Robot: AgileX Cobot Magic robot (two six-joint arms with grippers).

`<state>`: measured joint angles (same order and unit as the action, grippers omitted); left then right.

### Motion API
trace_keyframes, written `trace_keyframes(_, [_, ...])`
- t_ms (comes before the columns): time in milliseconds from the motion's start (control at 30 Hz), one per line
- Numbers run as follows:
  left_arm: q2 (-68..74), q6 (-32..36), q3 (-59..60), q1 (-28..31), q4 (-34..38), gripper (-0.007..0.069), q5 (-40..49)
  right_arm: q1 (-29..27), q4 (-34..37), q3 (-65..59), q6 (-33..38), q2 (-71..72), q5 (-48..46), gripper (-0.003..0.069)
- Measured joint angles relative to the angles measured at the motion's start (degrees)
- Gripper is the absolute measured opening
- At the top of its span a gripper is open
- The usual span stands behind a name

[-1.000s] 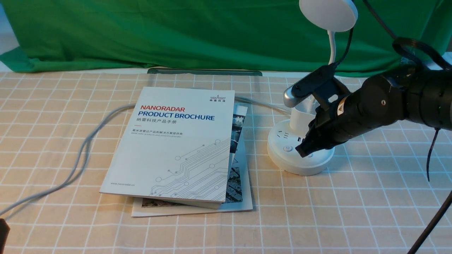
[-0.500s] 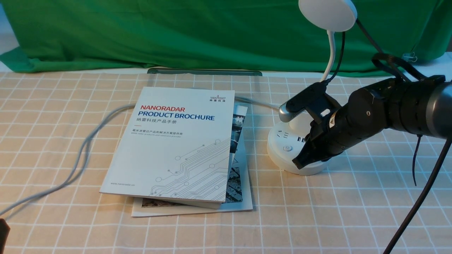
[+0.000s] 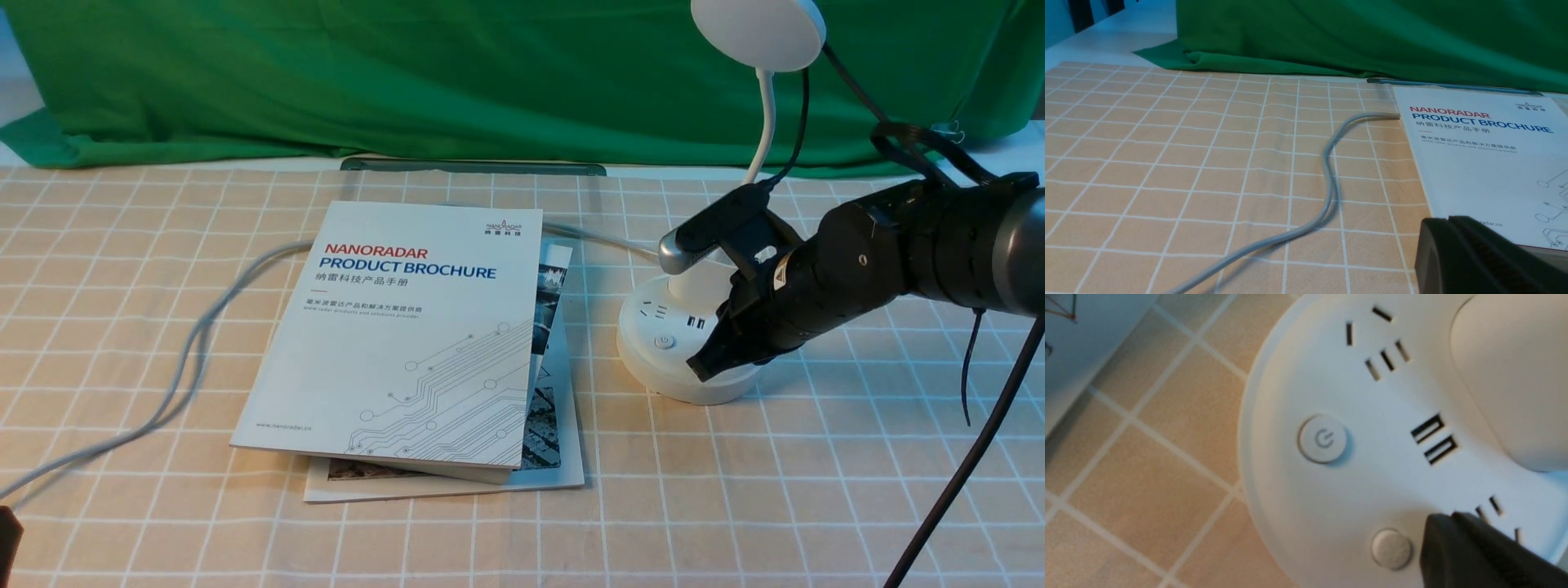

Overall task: Turn on the table lamp on the light coffee tablecloth with your hand.
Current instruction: 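Press the button on the base of the white desk lamp with the right gripper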

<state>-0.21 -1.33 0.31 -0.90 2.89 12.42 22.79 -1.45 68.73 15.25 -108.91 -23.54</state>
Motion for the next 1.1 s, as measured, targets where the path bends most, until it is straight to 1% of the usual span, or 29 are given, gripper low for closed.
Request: trace_keyframes(1100, [0.00, 0.00, 0.00, 0.00, 0.00, 0.0021, 0.00, 0.81, 0.12, 0.00, -0.52, 1.52, -0.13, 0.0030])
